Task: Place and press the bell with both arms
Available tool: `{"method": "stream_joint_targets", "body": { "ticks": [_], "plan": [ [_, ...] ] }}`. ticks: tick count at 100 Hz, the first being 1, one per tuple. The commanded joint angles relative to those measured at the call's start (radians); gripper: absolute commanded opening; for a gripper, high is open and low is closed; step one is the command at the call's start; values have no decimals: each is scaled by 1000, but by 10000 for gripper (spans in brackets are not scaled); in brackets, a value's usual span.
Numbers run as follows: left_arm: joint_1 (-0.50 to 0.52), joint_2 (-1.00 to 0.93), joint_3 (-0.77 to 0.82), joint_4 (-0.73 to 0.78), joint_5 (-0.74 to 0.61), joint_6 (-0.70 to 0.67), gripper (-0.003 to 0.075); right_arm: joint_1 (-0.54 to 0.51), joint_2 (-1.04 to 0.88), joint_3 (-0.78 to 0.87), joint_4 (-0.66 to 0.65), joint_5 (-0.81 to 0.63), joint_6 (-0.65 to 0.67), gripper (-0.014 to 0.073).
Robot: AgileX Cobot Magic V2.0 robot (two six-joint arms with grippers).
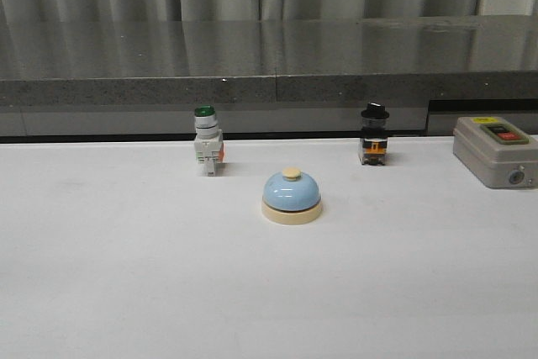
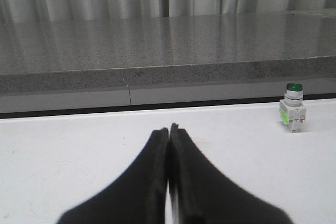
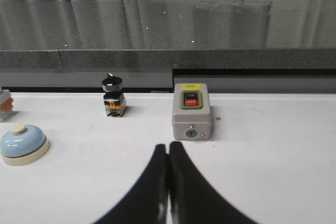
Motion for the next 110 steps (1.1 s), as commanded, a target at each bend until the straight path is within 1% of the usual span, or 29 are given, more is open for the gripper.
{"method": "stream_joint_targets", "body": {
  "ticks": [1,29,35,48,59,71,81,110],
  "plan": [
    [1,-31,40,-8,-81,-6,-20,-5,-15,-14,-6,-84,-5,-60],
    [1,-31,40,-8,-81,-6,-20,-5,-15,-14,-6,-93,-5,-60],
    [1,-31,40,-8,-81,-6,-19,-5,-15,-14,-6,-106,-5,-60],
    [1,-31,40,-8,-81,-6,-19,-5,-15,-20,-6,-194,-5,-60],
    [1,-31,40,-8,-81,-6,-20,-5,-11,-66,-6,-177,-5,-60],
    [1,-31,40,-8,-81,-6,-19,-5,20,-148,-6,-97,-5,-60],
    [1,-31,40,-8,-81,-6,-19,-5,93,-243,-6,30,-5,-60],
    [1,-31,40,-8,-81,-6,-19,-5,434,-568,0,401,-5,-60]
  ]
}}
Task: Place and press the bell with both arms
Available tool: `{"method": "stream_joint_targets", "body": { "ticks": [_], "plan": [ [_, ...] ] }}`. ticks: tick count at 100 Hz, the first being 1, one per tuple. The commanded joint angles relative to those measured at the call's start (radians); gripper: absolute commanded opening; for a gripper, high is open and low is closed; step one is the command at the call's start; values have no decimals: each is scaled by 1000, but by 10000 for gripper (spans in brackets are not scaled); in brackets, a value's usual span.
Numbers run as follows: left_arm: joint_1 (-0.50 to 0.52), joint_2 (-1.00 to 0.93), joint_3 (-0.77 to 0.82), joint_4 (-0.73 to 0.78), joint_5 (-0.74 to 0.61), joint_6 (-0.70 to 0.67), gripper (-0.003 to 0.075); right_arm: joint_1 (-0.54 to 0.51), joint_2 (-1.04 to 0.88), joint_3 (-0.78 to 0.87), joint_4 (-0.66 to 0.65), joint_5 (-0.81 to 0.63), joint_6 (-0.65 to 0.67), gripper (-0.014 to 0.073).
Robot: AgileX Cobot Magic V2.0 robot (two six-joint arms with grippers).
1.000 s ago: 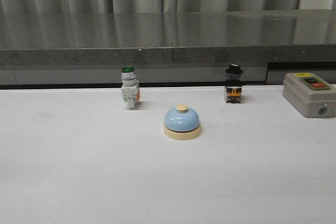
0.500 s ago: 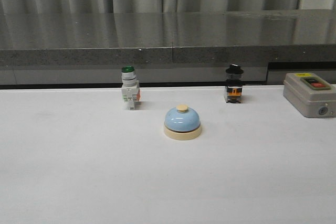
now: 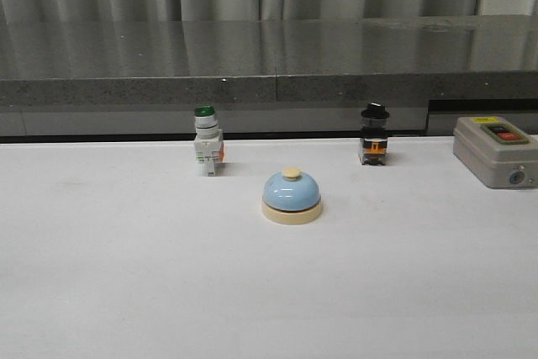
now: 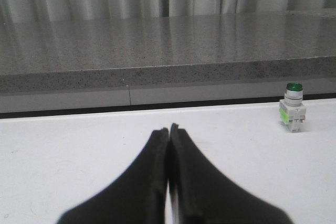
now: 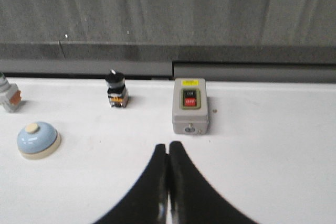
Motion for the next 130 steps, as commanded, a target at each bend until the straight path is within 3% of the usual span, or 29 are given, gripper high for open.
{"method": "stream_joint_targets", "body": {
  "ticks": [1,15,48,65,130],
  "plan": [
    [1,-31,40,-8,-81,-6,-20,-5,113,-120,0,45,-5,-60],
    [1,-31,40,-8,-81,-6,-19,-5,258,-219,0,115,-5,-60],
    [1,-31,40,-8,-81,-6,-20,-5,437,-234,24,-2,-5,-60],
    [1,-31,40,-8,-81,-6,-19,6,572,-281,40,12,-6,-60],
    [1,-31,40,-8,-81,-6,-20,320,1238,-748,40,52,-15,-60]
  ]
}}
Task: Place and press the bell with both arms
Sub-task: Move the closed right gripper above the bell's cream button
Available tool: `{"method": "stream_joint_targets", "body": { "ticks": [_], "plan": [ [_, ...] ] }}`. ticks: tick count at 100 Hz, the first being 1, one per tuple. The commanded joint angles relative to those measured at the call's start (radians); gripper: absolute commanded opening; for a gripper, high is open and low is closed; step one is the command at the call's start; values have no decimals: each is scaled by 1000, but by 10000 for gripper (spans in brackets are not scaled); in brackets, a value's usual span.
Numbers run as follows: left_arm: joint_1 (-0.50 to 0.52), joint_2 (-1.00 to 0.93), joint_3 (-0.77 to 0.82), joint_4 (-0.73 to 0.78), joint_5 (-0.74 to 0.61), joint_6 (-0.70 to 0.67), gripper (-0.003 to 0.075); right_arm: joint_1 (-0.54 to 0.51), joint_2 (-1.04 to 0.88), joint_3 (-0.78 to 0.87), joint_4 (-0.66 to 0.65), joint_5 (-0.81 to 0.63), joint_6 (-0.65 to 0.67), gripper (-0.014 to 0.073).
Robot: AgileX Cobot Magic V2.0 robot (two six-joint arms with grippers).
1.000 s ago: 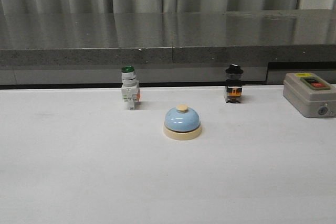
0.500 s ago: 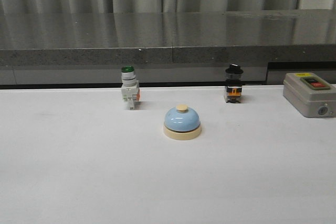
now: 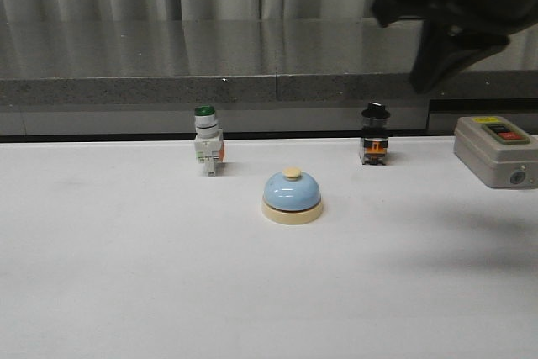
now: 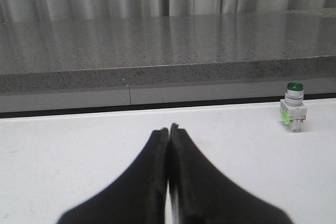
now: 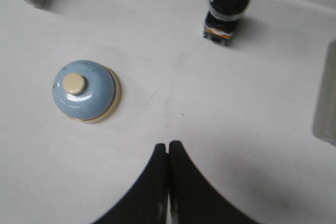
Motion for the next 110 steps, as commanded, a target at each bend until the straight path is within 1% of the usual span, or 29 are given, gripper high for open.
{"method": "stream_joint_targets", "body": {
  "ticks": [1,27,50,75,110],
  "plan": [
    [1,-31,40,-8,-81,-6,-20,27,34,-86,1,-27,-9,-60],
    [1,-31,40,-8,-81,-6,-20,109,211,-251,1,31,-9,-60],
    [1,-31,40,-8,-81,-6,-19,146,312,-356,1,76,-9,-60],
    [1,-31,40,-8,-81,-6,-20,148,368,-408,6,99,-9,-60],
    [1,-31,40,-8,-81,-6,-19,148,381,-418,27,99,-9,-60]
  ]
}}
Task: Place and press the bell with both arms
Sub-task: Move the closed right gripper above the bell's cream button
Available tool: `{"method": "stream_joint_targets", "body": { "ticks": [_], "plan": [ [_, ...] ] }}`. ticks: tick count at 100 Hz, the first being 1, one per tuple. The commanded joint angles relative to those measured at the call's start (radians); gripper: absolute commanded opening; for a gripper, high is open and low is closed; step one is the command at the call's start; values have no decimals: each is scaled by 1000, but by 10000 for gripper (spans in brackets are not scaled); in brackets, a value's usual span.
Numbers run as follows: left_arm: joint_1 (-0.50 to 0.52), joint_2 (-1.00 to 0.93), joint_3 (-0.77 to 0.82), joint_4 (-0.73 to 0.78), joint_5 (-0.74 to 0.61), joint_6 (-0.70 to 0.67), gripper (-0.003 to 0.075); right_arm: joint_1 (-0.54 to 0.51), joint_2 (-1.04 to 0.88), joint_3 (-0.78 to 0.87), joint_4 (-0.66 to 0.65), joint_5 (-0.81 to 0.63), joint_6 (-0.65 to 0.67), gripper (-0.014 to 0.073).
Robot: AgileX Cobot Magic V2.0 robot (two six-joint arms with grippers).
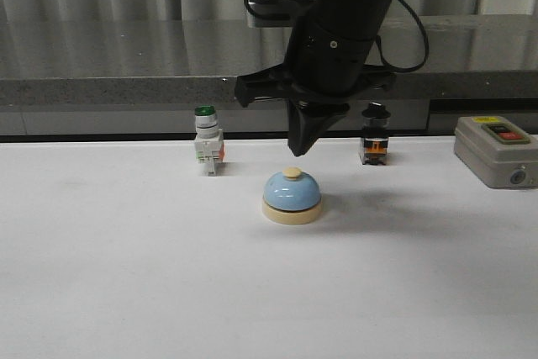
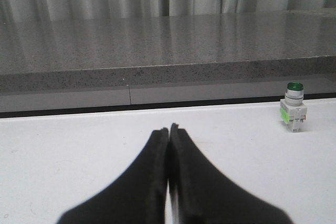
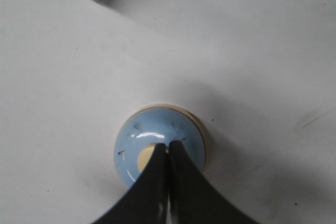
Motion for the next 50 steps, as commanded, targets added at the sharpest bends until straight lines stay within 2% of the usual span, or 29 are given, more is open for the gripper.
{"method": "stream_joint_targets", "body": {
  "ticks": [1,50],
  "plan": [
    [1,-31,40,-8,-81,-6,-20,0,-55,-34,5,-23,-9,-60],
    [1,-31,40,-8,-81,-6,-20,0,-55,-34,23,-24,-9,-60]
  ]
}}
